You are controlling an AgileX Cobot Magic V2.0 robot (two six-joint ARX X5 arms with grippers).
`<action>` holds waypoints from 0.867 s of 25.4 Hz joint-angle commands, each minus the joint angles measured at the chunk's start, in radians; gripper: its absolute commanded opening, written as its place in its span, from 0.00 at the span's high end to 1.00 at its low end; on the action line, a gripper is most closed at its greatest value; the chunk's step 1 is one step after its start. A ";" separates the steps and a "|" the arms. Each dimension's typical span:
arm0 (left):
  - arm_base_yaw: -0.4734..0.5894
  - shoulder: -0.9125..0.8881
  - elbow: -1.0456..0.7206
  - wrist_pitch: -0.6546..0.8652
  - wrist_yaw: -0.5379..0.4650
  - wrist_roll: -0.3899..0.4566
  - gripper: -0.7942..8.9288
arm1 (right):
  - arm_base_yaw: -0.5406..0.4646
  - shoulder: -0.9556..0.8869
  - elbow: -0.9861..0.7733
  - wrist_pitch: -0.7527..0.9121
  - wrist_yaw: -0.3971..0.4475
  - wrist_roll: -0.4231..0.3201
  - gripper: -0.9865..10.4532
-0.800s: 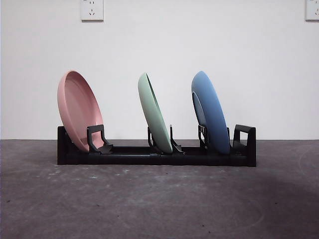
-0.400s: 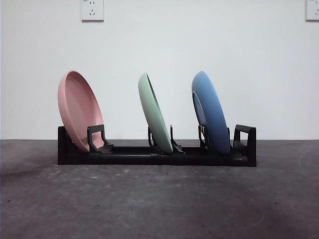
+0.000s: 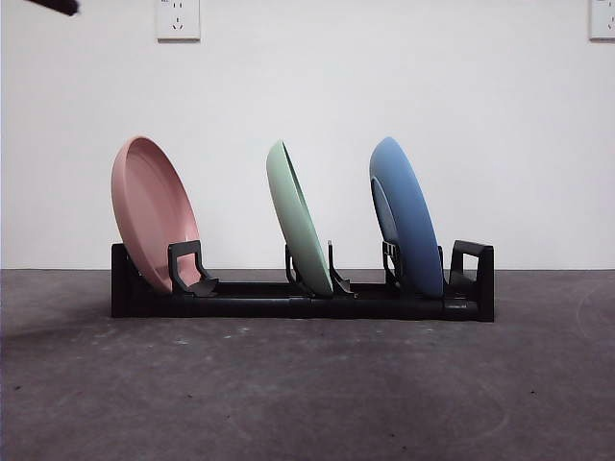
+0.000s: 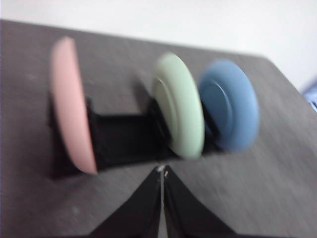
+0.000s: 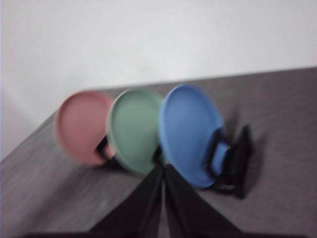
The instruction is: Place the plate
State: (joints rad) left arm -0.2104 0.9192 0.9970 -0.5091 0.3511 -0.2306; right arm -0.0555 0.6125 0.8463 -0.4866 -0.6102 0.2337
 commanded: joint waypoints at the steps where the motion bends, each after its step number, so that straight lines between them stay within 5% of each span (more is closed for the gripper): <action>1: -0.024 0.051 0.078 -0.068 0.067 0.097 0.91 | 0.024 0.056 0.063 -0.062 -0.040 -0.099 0.90; 7: -0.084 0.078 0.110 -0.106 0.245 0.175 0.91 | 0.070 0.131 0.098 -0.134 -0.119 -0.196 0.90; 16: -0.131 0.075 0.110 -0.200 0.250 0.279 0.90 | 0.081 0.144 0.098 -0.201 -0.125 -0.242 0.90; 22: -0.131 0.075 0.110 -0.202 0.248 0.264 0.65 | 0.106 0.145 0.098 -0.200 -0.123 -0.242 0.68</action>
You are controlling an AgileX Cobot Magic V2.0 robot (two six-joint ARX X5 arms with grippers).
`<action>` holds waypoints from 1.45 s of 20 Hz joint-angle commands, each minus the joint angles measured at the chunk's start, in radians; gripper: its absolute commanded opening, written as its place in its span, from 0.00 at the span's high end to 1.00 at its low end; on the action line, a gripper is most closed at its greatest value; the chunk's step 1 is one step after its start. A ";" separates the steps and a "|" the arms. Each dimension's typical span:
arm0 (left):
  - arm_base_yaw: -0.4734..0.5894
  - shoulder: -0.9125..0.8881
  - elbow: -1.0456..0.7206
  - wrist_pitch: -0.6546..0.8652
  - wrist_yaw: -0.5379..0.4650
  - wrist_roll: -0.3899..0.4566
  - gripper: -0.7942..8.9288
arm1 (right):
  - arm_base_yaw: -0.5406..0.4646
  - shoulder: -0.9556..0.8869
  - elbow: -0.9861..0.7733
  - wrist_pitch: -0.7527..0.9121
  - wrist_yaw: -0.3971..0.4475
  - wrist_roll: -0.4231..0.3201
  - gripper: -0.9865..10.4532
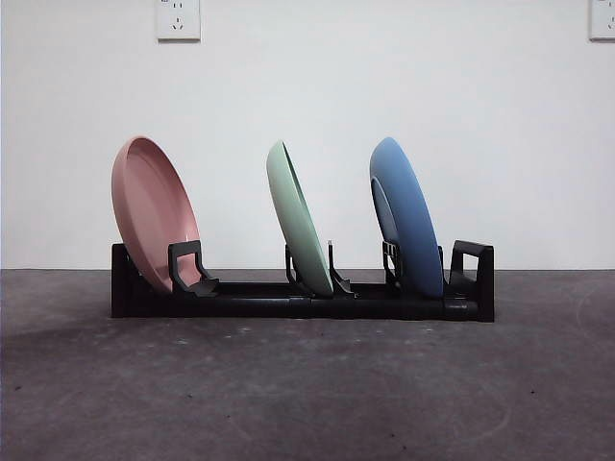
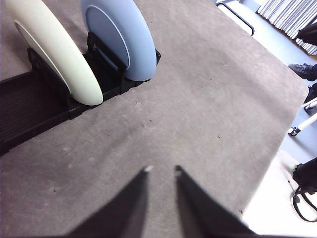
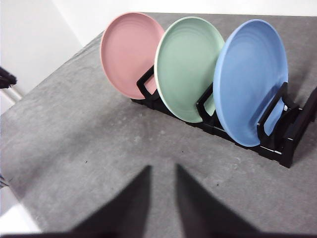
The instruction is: Place the plate
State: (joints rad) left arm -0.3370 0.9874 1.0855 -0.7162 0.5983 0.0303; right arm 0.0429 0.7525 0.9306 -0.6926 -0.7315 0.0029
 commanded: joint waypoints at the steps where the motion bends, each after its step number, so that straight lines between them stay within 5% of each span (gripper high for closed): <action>1: -0.005 0.007 0.022 0.005 0.000 -0.004 0.58 | 0.010 0.005 0.014 0.008 -0.002 -0.011 0.63; 6: -0.005 0.007 0.022 0.004 0.000 -0.043 0.33 | 0.015 0.004 0.014 0.008 -0.002 -0.008 0.48; 15: -0.005 -0.014 0.022 -0.067 0.001 -0.050 0.34 | 0.050 0.063 0.029 0.029 0.001 0.095 0.48; 29: -0.004 -0.158 0.022 -0.189 0.000 -0.046 0.34 | 0.213 0.813 0.510 0.064 0.086 0.129 0.48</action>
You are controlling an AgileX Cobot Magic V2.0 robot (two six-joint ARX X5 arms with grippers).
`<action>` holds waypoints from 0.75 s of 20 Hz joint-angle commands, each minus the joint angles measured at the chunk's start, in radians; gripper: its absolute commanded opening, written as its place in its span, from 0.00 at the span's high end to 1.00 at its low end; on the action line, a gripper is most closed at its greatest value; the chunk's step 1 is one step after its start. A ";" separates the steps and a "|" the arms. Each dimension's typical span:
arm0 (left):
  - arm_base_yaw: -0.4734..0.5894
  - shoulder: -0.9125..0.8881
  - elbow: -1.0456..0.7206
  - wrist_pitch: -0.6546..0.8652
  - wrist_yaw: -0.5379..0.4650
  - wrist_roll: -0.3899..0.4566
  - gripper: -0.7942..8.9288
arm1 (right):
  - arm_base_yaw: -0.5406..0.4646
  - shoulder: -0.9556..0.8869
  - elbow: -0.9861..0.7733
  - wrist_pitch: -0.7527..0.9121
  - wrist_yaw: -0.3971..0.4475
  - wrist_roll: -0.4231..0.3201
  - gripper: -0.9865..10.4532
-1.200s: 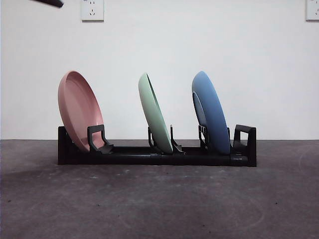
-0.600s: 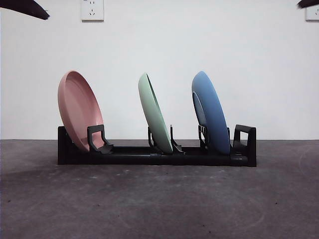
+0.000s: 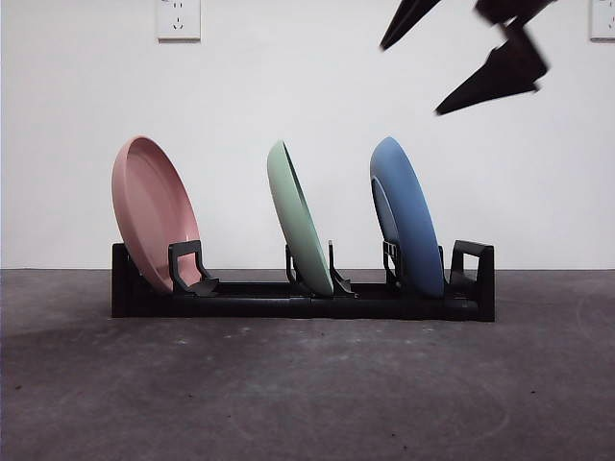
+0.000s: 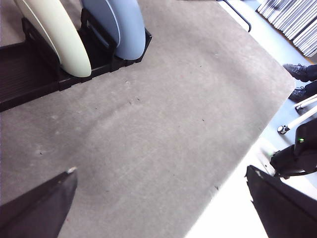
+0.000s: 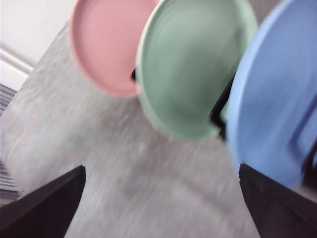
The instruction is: Place the plate
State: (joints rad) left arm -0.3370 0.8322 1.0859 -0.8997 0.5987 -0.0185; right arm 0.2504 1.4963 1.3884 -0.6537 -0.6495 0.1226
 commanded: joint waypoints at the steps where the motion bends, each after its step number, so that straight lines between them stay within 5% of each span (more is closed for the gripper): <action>1: -0.004 -0.013 0.021 -0.014 0.000 0.002 0.34 | 0.005 0.111 0.078 0.041 0.004 0.009 0.48; 10: -0.004 -0.090 0.021 -0.075 0.000 -0.013 0.34 | 0.005 0.283 0.126 0.216 0.039 0.008 0.56; 15: -0.004 -0.102 0.021 -0.085 0.000 -0.020 0.34 | 0.002 0.294 0.126 0.238 0.057 0.011 0.76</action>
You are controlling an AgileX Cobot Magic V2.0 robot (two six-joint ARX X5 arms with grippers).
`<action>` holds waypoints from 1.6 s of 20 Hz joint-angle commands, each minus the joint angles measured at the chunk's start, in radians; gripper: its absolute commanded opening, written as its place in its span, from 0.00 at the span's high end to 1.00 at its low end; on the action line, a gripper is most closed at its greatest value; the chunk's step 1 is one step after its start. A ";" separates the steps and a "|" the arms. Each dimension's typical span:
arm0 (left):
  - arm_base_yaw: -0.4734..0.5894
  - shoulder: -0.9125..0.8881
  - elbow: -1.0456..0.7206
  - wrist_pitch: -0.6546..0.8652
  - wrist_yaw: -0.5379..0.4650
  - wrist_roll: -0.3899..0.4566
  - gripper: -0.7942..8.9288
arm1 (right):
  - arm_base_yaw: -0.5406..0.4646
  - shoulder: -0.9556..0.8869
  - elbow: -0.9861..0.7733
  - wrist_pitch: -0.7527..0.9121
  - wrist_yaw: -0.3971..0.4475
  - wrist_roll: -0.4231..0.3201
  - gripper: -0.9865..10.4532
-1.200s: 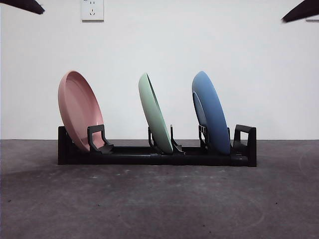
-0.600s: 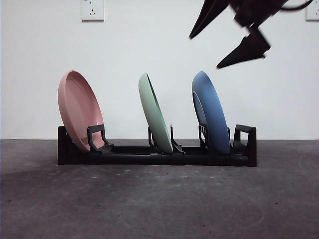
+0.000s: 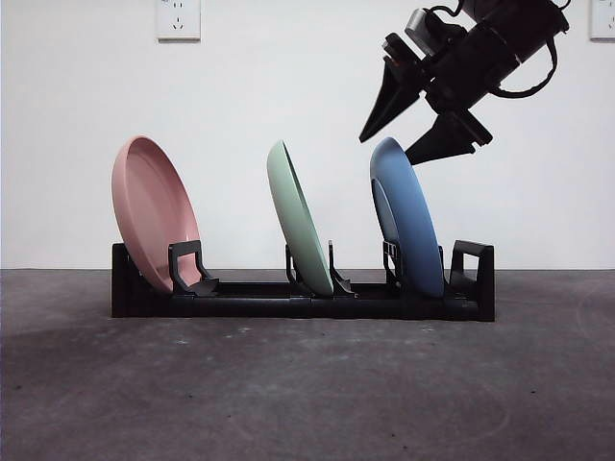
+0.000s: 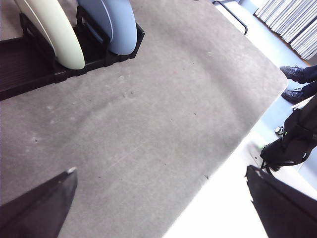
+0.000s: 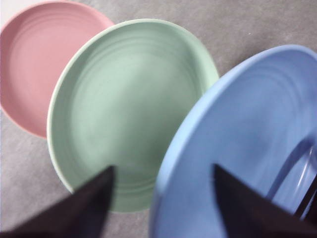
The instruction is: Place the plate
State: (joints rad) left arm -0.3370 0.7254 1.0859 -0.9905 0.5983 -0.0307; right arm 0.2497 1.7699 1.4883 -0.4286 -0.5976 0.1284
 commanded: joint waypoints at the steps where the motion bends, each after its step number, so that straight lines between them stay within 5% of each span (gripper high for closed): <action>1: -0.004 0.005 0.021 0.001 0.000 -0.008 0.34 | 0.003 0.020 0.026 0.014 0.008 0.010 0.79; 6: -0.004 0.005 0.021 -0.006 0.000 -0.007 0.34 | 0.003 0.020 0.026 0.018 0.014 0.034 0.90; 16: -0.004 0.005 0.021 -0.006 0.000 -0.006 0.34 | 0.002 -0.009 0.032 0.041 -0.031 0.134 0.90; 25: -0.005 0.005 0.021 -0.005 0.000 0.000 0.34 | 0.004 -0.214 0.032 0.034 -0.065 0.161 0.90; 28: -0.005 0.006 0.021 -0.006 0.000 0.010 0.34 | 0.006 -0.309 0.032 -0.029 -0.077 0.130 0.90; 32: -0.005 0.006 0.021 -0.005 0.000 0.021 0.34 | 0.068 -0.422 0.032 -0.217 -0.079 -0.007 0.90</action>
State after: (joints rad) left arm -0.3370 0.7254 1.0859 -1.0019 0.5983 -0.0280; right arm 0.3103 1.3388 1.4948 -0.6449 -0.6701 0.1848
